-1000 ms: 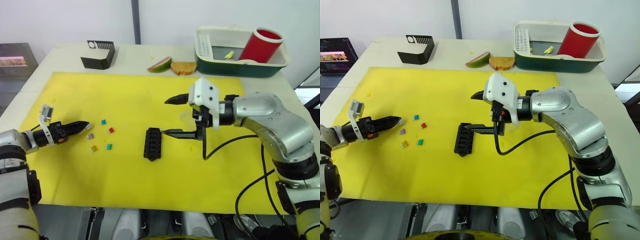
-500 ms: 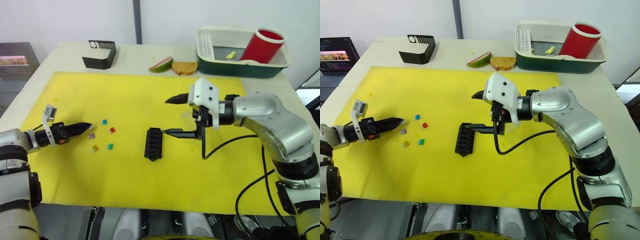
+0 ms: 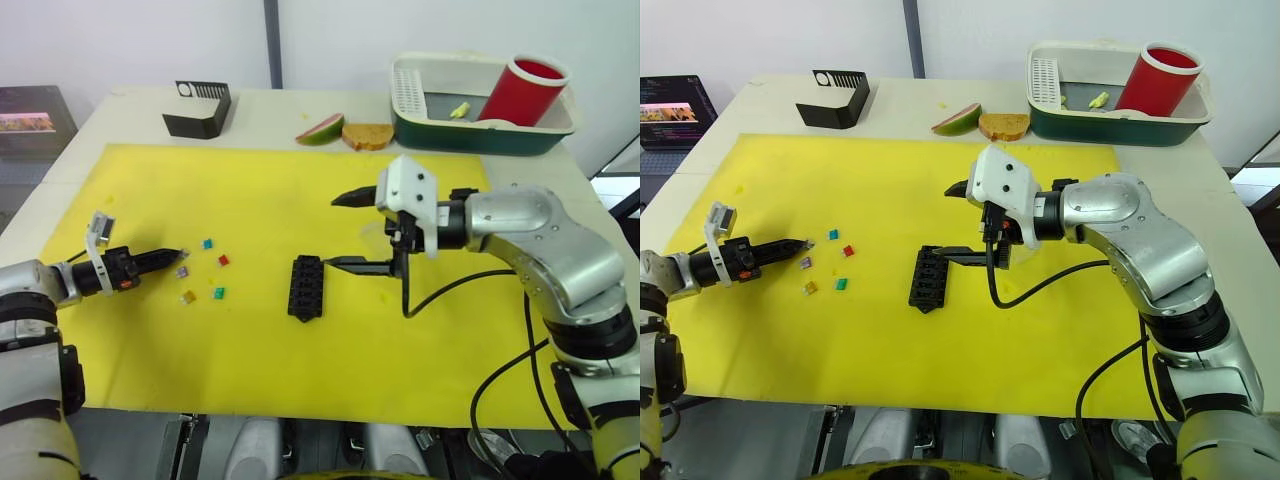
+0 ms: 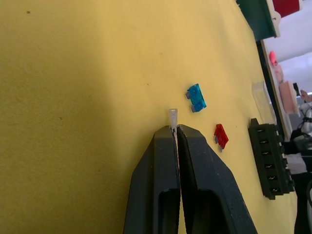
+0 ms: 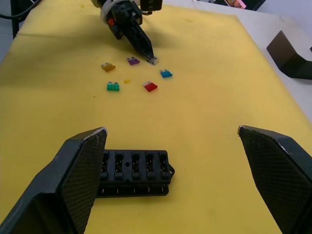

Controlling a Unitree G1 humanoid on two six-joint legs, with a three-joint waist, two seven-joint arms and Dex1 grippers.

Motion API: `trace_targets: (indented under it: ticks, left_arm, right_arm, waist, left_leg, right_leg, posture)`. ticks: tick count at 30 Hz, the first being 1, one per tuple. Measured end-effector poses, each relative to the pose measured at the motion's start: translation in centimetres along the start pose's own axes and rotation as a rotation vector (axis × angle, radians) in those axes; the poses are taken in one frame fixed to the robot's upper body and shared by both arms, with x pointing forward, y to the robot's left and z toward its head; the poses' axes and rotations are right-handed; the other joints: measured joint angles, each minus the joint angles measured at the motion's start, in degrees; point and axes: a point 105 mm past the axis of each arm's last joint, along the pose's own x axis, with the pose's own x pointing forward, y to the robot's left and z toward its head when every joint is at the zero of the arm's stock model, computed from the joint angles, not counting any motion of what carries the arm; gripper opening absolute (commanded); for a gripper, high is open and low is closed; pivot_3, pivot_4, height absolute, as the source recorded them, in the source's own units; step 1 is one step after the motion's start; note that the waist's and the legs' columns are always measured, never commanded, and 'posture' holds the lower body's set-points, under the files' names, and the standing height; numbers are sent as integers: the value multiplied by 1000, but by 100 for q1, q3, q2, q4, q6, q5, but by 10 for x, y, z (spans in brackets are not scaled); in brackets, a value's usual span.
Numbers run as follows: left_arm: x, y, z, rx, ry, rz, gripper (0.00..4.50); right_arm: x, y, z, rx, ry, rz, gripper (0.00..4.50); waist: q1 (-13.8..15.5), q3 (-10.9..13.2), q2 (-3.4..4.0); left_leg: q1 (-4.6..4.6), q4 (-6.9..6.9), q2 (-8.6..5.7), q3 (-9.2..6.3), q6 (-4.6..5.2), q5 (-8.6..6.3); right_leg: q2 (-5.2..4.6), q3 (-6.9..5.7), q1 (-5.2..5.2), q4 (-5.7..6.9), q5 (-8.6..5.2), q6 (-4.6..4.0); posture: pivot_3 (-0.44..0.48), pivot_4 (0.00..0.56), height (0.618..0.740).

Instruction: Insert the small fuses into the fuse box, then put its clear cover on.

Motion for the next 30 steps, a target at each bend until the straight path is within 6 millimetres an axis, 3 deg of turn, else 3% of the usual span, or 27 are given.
trace_targets:
  ticks: [8,12,14,18,23,27,29,30]
  left_arm:
    - [-2,-2,2,9,-8,-11,85]
    - [-7,-17,16,36,-45,-49,85]
    - [-11,-39,33,84,-81,-112,85]
    - [-17,-123,62,277,-123,-345,85]
    - [8,-208,41,443,-23,-629,85]
    - [26,-242,25,527,21,-762,85]
    - [33,-248,23,542,26,-786,85]
    - [36,-250,22,550,26,-795,23]
  right_arm:
    - [2,0,0,7,-6,6,4500]
    - [-2,2,0,79,-43,9,4500]
    - [-8,1,-1,140,-69,-5,4500]
    - [-21,-3,7,321,-189,-33,4500]
    - [-29,-11,32,503,-340,-1,4500]
    - [-30,-7,47,593,-399,78,4500]
    - [-30,-5,51,605,-408,85,4500]
    - [-29,-5,53,612,-414,88,4270]
  waist:
    - [-8,0,0]
    - [-4,1,-5]
    - [9,3,-21]
    - [3,3,-38]
    - [0,3,-36]
    - [-29,4,-35]
    - [-33,4,-35]
    - [-34,4,-35]
  left_leg:
    - [0,0,1,0,0,0]
    - [-4,0,1,-3,-1,0]
    - [-7,0,1,-8,-1,1]
    - [-9,-1,0,-22,-28,14]
    - [-6,-4,0,-28,-33,16]
    - [-4,-7,0,-24,-39,20]
    - [-3,-8,0,-23,-40,21]
    - [-3,-7,0,-22,-40,21]
  right_leg:
    - [0,0,-1,0,0,0]
    - [-2,0,-3,-1,0,0]
    - [-5,0,-3,-2,0,0]
    - [-9,6,8,-18,1,-1]
    - [-8,5,11,-19,1,-1]
    - [-5,5,10,-18,1,-1]
    - [-2,5,9,-16,1,-2]
    - [-1,5,9,-16,1,-1]
  posture:
    - [0,150,740]
    - [0,150,740]
    - [0,150,740]
    - [0,150,740]
    - [0,150,740]
    - [0,150,740]
    - [0,150,740]
    - [0,150,740]
